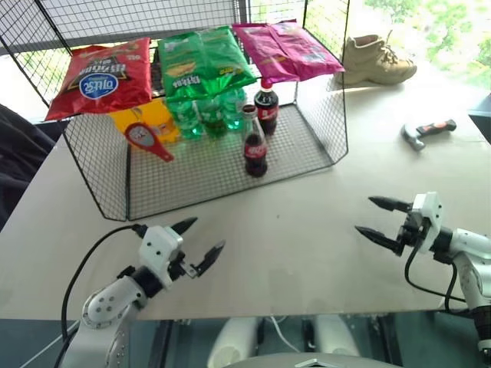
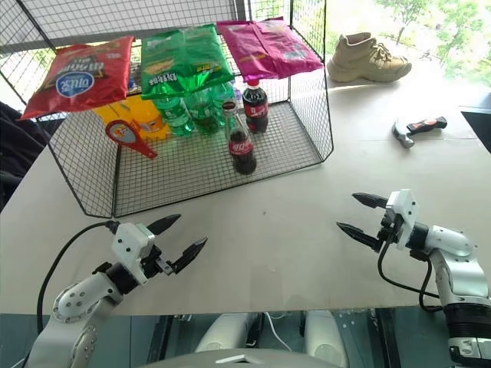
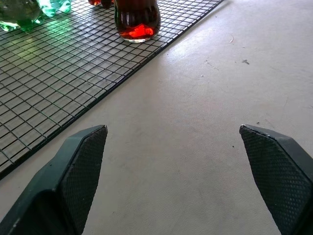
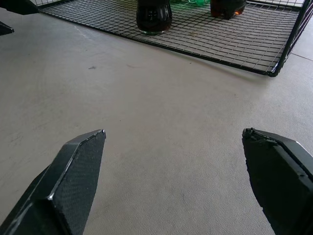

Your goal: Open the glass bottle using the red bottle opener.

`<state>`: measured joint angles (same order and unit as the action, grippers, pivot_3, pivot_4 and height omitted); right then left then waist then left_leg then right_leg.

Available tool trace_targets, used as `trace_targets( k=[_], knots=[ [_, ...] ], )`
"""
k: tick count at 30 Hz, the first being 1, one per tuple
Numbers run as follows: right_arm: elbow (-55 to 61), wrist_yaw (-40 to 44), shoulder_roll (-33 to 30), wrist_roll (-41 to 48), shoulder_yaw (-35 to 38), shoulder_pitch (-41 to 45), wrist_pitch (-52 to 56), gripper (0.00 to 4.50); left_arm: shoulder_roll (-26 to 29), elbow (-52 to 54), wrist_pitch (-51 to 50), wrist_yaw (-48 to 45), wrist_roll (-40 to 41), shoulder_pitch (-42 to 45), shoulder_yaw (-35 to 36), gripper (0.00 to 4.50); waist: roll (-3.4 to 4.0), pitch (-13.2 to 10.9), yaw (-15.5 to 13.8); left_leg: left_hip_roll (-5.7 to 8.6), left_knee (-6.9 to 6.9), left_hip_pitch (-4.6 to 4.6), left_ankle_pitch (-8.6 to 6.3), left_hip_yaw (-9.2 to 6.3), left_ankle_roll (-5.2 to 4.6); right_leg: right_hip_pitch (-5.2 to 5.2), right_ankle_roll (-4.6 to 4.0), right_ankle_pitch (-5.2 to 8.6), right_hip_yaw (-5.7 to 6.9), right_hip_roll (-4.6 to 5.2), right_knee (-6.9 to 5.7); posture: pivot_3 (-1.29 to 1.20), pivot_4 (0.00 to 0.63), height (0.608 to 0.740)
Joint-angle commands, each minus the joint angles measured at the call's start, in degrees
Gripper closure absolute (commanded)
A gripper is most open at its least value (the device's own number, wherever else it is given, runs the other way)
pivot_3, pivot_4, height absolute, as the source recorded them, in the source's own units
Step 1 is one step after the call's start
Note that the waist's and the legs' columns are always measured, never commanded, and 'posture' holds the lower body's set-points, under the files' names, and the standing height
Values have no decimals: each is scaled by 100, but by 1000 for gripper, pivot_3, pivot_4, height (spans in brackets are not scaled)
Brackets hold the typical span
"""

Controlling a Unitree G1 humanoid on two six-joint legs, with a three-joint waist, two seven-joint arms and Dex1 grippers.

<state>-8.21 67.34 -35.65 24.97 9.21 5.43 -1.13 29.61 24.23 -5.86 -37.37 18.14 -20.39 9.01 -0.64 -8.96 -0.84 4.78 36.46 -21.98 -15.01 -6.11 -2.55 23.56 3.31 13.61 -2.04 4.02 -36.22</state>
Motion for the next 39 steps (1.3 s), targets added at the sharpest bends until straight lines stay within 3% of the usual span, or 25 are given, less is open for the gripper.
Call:
trace_targets(
  k=[1, 24, 34, 39],
  knots=[
    [266, 18, -52, 83, 47, -58, 5, 12, -22, 212, -39, 72, 116, 55, 124, 0, 0, 0, 0, 0, 0, 0, 0, 0, 0, 0, 0, 0, 0, 0, 0, 0, 150, 740],
    [545, -209, 104, 91, -58, -59, 102, 12, -398, -71, 23, 433, -102, 459, -27, 0, 0, 3, 1, 3, 17, 6, 10, 0, 16, -3, 2, -2, 0, -1, -23, 0, 150, 740],
    [1912, -736, 791, 620, -550, 96, 847, 12, -820, -549, 345, 1354, -497, 1296, 249, 0, -2, 4, 0, 5, 45, 7, 5, -2, 8, -3, 2, -2, 2, -2, -52, 0, 150, 740],
    [2806, -1432, 1204, 944, -731, 402, 1347, 12, -1113, -774, 401, 2134, -577, 1987, 654, 0, -6, 7, 0, 6, 63, 4, 13, -8, 22, 0, 6, -6, 29, -4, -59, 0, 150, 740]
  ],
)
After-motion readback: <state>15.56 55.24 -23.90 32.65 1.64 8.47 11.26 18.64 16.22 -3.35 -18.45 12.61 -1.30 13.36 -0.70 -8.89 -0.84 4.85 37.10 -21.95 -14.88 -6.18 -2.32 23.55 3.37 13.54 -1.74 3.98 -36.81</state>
